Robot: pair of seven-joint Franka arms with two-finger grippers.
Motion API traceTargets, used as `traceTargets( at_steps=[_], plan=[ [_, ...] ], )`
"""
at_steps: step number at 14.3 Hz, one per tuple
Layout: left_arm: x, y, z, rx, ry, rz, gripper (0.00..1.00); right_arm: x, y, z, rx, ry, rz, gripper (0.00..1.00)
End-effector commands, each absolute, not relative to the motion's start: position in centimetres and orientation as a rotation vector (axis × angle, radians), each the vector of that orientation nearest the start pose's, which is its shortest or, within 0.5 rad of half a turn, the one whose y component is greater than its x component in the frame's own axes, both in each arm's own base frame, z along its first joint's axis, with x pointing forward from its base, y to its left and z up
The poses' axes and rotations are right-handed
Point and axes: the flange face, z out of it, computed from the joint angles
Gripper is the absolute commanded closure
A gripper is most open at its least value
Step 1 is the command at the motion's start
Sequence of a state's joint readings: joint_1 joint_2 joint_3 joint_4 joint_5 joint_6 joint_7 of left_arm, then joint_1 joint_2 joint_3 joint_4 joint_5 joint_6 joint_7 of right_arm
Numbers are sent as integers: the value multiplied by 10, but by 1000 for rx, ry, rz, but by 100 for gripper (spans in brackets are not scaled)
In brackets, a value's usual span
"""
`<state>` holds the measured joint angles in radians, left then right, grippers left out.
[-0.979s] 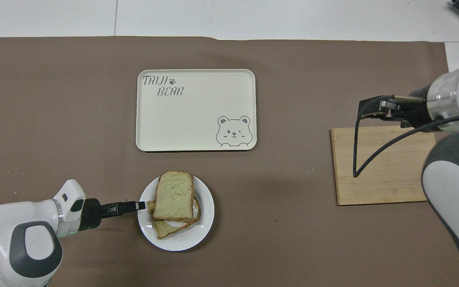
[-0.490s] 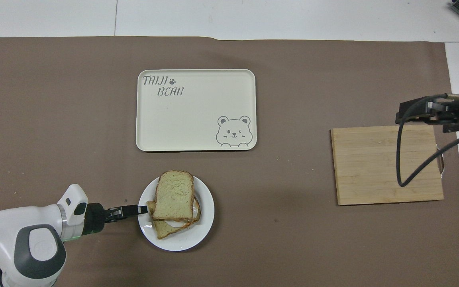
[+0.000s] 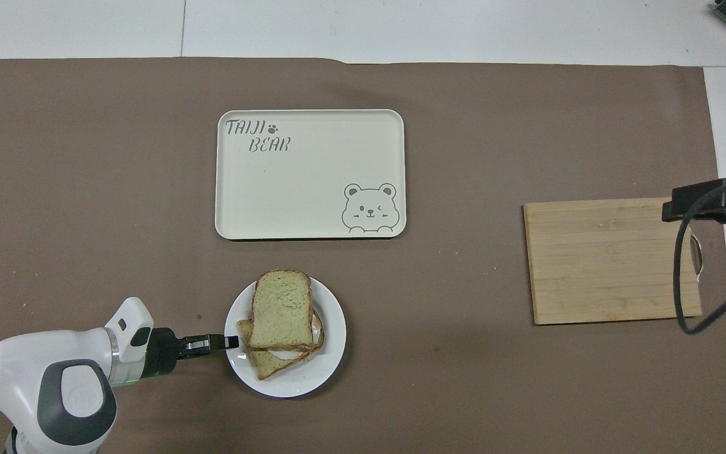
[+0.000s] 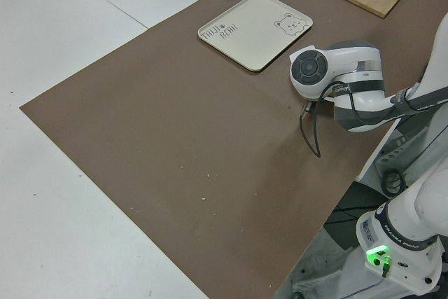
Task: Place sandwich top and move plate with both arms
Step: 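Push the plate with the left gripper onto the bear tray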
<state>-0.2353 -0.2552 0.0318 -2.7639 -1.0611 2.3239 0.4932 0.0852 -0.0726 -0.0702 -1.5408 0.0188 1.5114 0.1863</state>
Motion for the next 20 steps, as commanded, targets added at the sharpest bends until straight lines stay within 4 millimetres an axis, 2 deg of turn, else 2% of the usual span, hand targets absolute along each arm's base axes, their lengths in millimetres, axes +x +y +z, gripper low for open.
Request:
traceTargets(
  at_steps=[1, 2, 5, 8, 9, 11, 14, 18, 20],
  plan=[
    [349, -96, 282, 2410, 152, -84, 100, 519, 7, 666, -3116, 142, -55, 0],
    [349, -95, 281, 2409, 152, -89, 100, 520, 8, 661, -3120, 66, -42, 0],
    [354, -96, 289, 2322, 86, -147, 100, 519, 19, 655, -3124, 47, -46, 0],
    [382, -69, 305, 2193, 30, -148, 100, 522, 16, 655, -3131, 48, -50, 0],
    [396, -59, 314, 2159, 33, -137, 100, 523, 10, 657, -3151, 47, -54, 0],
    [428, -56, 333, 2120, -3, -123, 100, 522, 6, 659, -3184, 9, -50, 0],
    [471, -43, 352, 2089, -23, -91, 100, 515, 1, 667, -3172, 21, -32, 0],
    [540, -41, 374, 2081, -32, 16, 100, 514, 0, 666, -3161, 27, -37, 0],
    [569, -49, 380, 2092, 23, 92, 100, 513, 2, 666, -3160, 27, -37, 0]
  ],
)
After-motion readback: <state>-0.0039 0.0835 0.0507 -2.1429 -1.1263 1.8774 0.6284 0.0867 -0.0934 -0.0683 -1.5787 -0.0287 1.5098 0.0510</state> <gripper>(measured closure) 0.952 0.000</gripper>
